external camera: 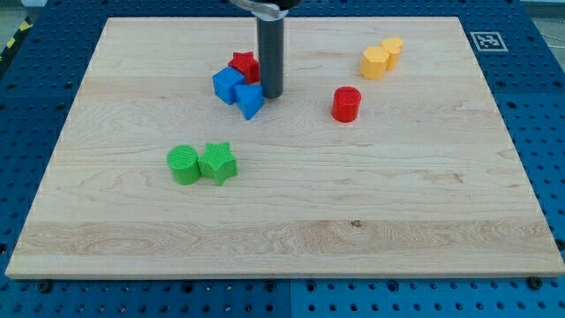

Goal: Move the blue triangle to the bottom of the blue cube

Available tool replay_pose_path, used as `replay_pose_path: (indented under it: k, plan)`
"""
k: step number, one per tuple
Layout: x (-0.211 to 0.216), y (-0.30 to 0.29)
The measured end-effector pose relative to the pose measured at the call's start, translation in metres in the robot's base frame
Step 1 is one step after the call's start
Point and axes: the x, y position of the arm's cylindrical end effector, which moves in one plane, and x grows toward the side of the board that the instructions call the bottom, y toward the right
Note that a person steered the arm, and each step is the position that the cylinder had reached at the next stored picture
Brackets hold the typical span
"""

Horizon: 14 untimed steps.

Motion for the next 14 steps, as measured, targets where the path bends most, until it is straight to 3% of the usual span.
replay_pose_path:
  k: [2,7,8,10,14]
  plan:
    - [-0.002,-0.025]
    - [-0.054,-0.065]
    - [-0.053,-0.041]
    - [-0.021,0.003]
    - [0.026,0.005]
